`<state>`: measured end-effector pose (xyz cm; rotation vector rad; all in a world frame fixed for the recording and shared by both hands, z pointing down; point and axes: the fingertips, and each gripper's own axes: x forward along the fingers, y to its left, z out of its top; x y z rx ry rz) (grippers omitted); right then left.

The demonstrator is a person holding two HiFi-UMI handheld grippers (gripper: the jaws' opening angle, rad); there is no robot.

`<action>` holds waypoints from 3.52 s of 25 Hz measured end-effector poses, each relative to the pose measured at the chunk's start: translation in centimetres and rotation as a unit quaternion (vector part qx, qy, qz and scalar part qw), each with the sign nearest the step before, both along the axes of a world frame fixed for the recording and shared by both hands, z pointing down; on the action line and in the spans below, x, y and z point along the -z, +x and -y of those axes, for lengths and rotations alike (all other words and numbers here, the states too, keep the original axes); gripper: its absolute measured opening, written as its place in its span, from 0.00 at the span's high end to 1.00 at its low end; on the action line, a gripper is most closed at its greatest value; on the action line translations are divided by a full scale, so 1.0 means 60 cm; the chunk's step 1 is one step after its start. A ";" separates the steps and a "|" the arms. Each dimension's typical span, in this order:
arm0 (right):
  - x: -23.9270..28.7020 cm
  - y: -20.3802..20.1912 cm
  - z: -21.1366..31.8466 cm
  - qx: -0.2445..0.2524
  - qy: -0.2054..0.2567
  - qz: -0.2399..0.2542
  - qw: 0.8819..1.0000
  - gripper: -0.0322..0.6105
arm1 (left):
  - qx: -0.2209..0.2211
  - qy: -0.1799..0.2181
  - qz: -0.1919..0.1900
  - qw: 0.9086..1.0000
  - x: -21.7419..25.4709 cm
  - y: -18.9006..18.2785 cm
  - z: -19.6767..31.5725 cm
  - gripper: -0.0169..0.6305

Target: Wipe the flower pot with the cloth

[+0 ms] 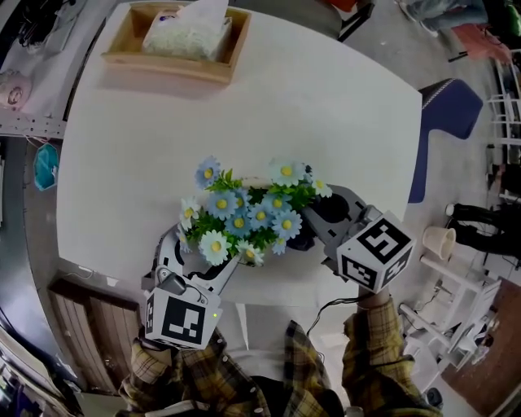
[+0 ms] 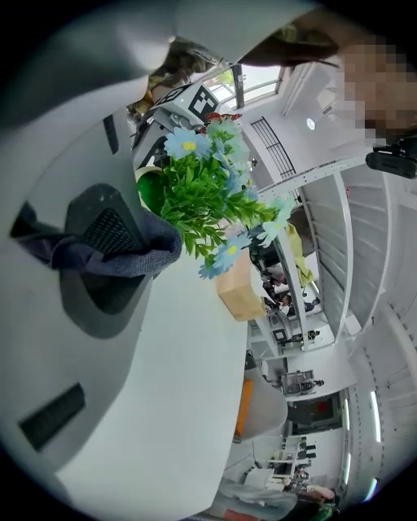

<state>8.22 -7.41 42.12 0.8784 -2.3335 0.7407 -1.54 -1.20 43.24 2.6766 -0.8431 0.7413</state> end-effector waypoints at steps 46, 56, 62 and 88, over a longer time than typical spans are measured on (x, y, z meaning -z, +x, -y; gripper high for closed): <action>-0.009 -0.074 0.051 0.342 -0.161 0.062 0.924 0.92 | -0.342 0.015 0.056 0.938 -0.004 0.056 0.023 0.50; -0.006 -0.020 0.049 0.116 -0.108 0.089 0.983 0.92 | -0.302 0.012 0.056 0.952 -0.005 0.057 0.025 0.49; -0.011 -0.001 0.019 0.046 -0.097 0.093 0.990 0.92 | -0.098 0.004 0.040 0.994 -0.003 0.014 0.001 0.50; -0.007 0.002 -0.099 -0.253 -0.089 0.128 0.955 0.92 | 0.134 -0.045 -0.047 0.989 0.030 0.046 -0.106 0.42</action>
